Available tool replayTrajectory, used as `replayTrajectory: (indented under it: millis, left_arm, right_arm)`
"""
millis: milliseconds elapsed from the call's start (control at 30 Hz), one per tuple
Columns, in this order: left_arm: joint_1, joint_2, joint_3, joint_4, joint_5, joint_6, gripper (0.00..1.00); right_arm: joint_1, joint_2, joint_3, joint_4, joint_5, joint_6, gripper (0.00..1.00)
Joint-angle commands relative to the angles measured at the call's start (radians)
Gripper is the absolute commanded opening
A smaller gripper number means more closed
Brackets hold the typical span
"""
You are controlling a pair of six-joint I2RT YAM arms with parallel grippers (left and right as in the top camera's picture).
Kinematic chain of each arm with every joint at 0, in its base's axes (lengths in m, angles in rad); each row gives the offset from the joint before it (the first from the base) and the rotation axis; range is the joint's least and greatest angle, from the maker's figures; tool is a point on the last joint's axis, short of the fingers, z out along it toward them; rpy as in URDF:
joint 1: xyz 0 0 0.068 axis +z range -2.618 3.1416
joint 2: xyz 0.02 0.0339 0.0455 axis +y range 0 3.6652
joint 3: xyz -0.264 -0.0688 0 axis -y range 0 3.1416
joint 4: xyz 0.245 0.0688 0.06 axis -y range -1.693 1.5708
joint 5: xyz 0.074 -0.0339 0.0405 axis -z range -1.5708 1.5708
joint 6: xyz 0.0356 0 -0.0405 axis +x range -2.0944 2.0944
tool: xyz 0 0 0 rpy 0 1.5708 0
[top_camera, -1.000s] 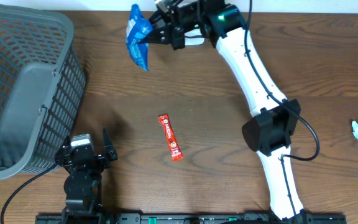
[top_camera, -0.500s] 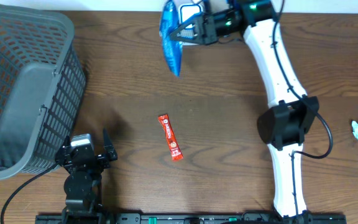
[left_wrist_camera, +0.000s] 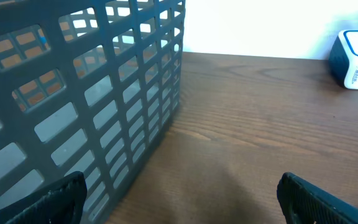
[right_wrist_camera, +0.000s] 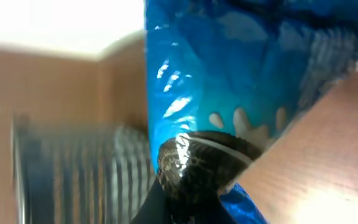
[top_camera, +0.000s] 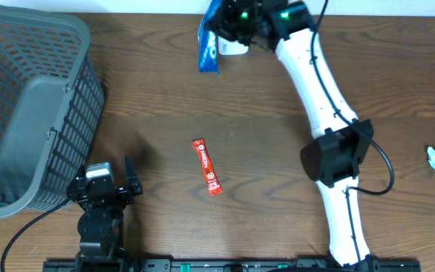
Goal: Scan the item barcode
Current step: 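Hold the Oreo pack against the white scanner with the right gripper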
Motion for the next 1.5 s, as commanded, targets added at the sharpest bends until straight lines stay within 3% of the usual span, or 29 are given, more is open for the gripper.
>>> replayTrajectory:
  millis: [0, 233, 467, 967, 1100, 1233, 1467]
  left_arm:
    - [0.004, 0.0, -0.026, -0.006, -0.005, 0.016, 0.98]
    - [0.004, 0.0, -0.026, -0.006, -0.005, 0.016, 0.98]
    - [0.004, 0.0, -0.026, -0.006, -0.005, 0.016, 0.98]
    - [0.004, 0.0, -0.026, -0.006, -0.005, 0.016, 0.98]
    - [0.004, 0.0, -0.026, -0.006, -0.005, 0.016, 0.98]
    - [0.004, 0.0, -0.026, -0.006, -0.005, 0.016, 0.98]
    - [0.004, 0.0, -0.026, -0.006, -0.005, 0.016, 0.98]
  right_arm:
    - [0.024, -0.012, 0.014, 0.084, 0.36, 0.277, 0.01]
    - [0.034, 0.133, 0.014, 0.326, 0.364, 0.585, 0.01]
    - [0.034, 0.248, 0.014, 0.454, 0.338, 0.694, 0.02]
    - [0.006, 0.266, 0.014, 0.428, 0.363, 0.693, 0.02]
    - [-0.014, 0.258, 0.014, 0.42, 0.353, 0.589, 0.01]
    - [-0.058, 0.207, 0.015, 0.303, 0.32, 0.481, 0.01]
    - [-0.16, -0.02, 0.015, -0.265, 0.444, 0.402, 0.02]
